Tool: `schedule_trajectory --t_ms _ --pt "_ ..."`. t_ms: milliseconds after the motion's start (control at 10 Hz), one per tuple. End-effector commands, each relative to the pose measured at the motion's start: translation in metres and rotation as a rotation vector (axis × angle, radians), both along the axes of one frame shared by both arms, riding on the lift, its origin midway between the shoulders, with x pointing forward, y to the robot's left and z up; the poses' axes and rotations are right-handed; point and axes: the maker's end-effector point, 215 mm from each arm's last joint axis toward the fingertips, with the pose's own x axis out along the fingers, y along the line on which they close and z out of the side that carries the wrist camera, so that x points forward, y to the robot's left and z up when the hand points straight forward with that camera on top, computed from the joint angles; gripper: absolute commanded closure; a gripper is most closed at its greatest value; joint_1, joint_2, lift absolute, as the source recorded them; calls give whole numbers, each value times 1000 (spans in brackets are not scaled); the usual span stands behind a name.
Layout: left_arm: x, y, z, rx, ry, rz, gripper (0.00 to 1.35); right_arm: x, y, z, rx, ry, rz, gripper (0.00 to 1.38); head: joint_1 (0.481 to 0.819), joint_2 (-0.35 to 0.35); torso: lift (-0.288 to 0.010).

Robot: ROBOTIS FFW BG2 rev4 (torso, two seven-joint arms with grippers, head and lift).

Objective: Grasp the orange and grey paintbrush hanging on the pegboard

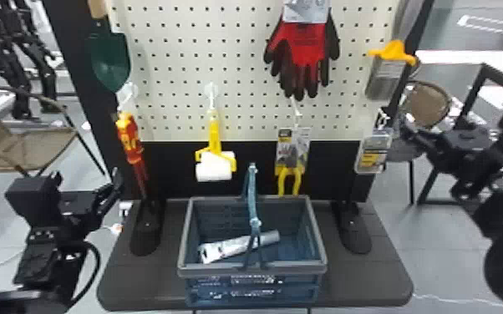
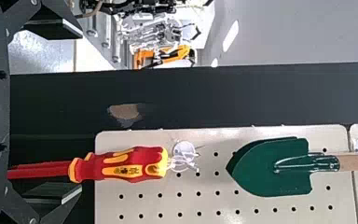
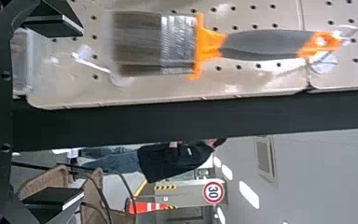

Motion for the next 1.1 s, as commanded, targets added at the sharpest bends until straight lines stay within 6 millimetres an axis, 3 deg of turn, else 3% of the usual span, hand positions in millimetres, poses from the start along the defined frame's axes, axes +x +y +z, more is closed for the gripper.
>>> schedule_trajectory --t_ms 0,400,1000 --pt "1 0 0 1 1 0 147 -1 -18 28 -3 -29 -17 93 549 0 -100" --pt "2 -3 1 2 3 -4 147 9 -17 70 -10 -26 120 75 549 0 -100" --pt "5 -7 0 5 9 -9 147 23 11 122 -42 -71 367 64 549 0 -100"
